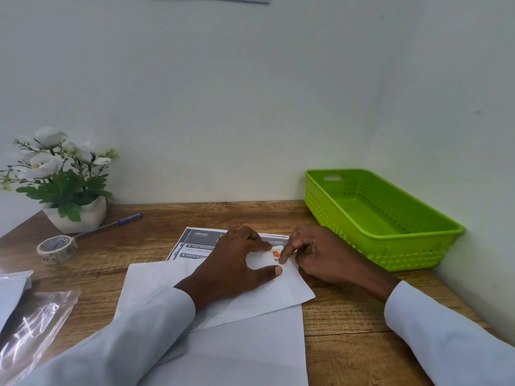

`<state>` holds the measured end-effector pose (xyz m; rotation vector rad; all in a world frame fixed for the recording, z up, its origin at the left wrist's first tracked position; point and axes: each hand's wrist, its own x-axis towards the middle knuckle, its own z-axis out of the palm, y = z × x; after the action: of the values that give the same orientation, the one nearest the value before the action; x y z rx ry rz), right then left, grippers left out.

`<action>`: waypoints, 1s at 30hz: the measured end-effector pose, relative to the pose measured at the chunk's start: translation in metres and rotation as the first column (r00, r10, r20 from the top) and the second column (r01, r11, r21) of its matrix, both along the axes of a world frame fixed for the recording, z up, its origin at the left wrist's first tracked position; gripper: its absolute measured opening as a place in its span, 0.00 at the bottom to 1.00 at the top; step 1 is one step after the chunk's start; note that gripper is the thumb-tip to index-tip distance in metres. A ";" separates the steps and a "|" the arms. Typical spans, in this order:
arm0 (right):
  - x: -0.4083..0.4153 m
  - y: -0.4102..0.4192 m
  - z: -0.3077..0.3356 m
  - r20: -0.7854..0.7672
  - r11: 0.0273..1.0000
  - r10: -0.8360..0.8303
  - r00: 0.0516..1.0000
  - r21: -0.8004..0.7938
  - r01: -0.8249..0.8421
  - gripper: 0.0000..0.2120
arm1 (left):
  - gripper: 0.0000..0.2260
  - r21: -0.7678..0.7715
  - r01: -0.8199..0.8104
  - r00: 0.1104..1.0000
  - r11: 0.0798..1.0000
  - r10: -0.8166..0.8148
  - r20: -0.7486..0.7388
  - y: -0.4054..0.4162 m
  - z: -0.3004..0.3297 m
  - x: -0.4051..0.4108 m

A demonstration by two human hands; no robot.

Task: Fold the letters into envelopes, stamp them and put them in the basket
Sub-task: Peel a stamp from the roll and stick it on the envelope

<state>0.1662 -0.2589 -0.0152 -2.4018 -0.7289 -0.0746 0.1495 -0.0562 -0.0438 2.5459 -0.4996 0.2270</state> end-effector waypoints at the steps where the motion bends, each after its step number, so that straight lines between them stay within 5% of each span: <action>1: 0.000 0.001 -0.001 -0.010 1.000 0.009 1.000 0.001 -0.009 0.21 | 0.30 -0.008 -0.003 1.000 1.000 0.003 -0.004 0.001 0.000 0.000; 9: 0.000 0.006 0.000 -0.004 0.997 -0.063 0.998 -0.045 0.063 0.22 | 0.31 0.023 -0.032 0.999 0.999 0.032 -0.005 0.000 -0.001 0.000; 18: -0.003 0.002 0.001 -0.060 1.000 -0.006 0.998 -0.024 0.005 0.21 | 0.28 0.183 -0.164 0.979 0.969 0.136 0.153 -0.001 0.001 -0.003; 22: 0.000 0.002 -0.001 -0.142 0.983 -0.133 0.981 0.108 0.149 0.05 | 0.23 0.086 -0.192 0.979 0.978 0.185 0.090 0.000 0.003 -0.002; 26: 0.001 0.002 -0.002 -0.361 0.932 -0.082 0.929 0.303 0.200 0.20 | 0.13 -0.019 -0.185 0.978 0.983 0.186 0.093 0.000 0.004 -0.004; 30: 0.002 0.009 -0.002 -0.413 0.896 -0.057 0.909 0.381 0.229 0.15 | 0.10 -0.075 -0.152 0.980 0.986 0.160 0.116 0.001 0.004 -0.004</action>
<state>0.1678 -0.2500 -0.0174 -1.9600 -0.3012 0.1705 0.1452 -0.0556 -0.0399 2.5186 -0.3319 0.4513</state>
